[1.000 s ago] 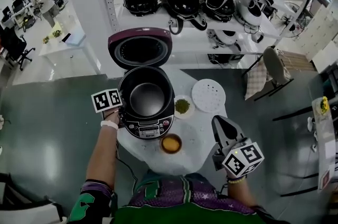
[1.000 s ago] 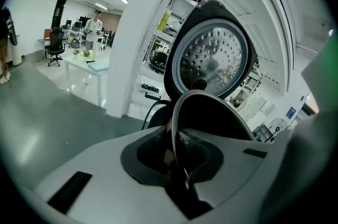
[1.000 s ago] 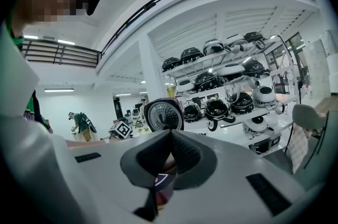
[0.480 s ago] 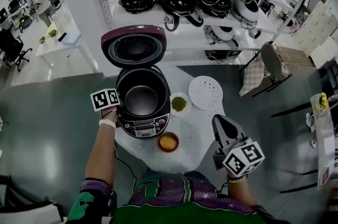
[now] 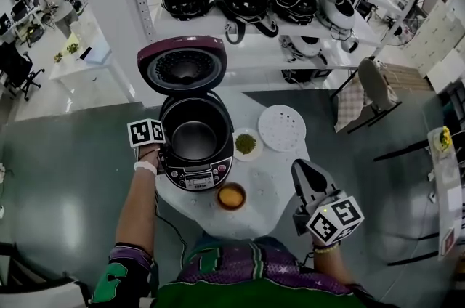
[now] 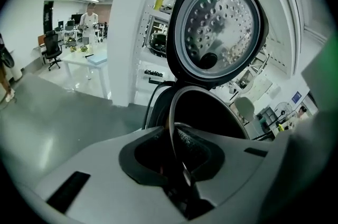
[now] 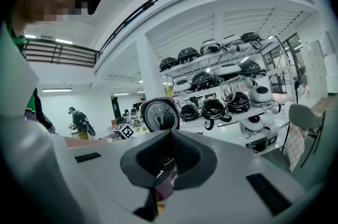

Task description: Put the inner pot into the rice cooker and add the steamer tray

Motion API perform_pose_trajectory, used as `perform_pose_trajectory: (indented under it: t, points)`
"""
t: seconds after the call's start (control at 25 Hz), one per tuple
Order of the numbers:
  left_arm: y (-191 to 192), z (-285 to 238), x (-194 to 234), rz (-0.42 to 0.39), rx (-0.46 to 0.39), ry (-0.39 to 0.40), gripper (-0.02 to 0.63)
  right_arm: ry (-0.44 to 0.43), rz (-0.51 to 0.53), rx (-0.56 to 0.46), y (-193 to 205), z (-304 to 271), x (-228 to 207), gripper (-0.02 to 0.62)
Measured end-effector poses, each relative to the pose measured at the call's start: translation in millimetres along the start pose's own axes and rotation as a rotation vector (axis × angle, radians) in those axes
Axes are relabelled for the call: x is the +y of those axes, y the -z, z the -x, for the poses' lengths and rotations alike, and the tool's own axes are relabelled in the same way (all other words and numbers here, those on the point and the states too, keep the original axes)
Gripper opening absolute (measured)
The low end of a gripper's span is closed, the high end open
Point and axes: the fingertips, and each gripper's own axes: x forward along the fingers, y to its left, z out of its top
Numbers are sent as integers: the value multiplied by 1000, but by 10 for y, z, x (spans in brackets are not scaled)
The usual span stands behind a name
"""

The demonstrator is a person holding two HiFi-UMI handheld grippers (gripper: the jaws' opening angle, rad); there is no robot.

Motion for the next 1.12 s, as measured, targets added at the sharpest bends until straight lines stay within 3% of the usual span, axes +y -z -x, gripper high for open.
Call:
perform_pose_trajectory:
  t: [0.32,1.12]
  points:
    - [157,124,71,-37,20,-17,78,-24,6,-9,15,-5,121,6]
    - [509,1114,129,34,-160,64,78,-137,63,-41,-116,-124,811,6]
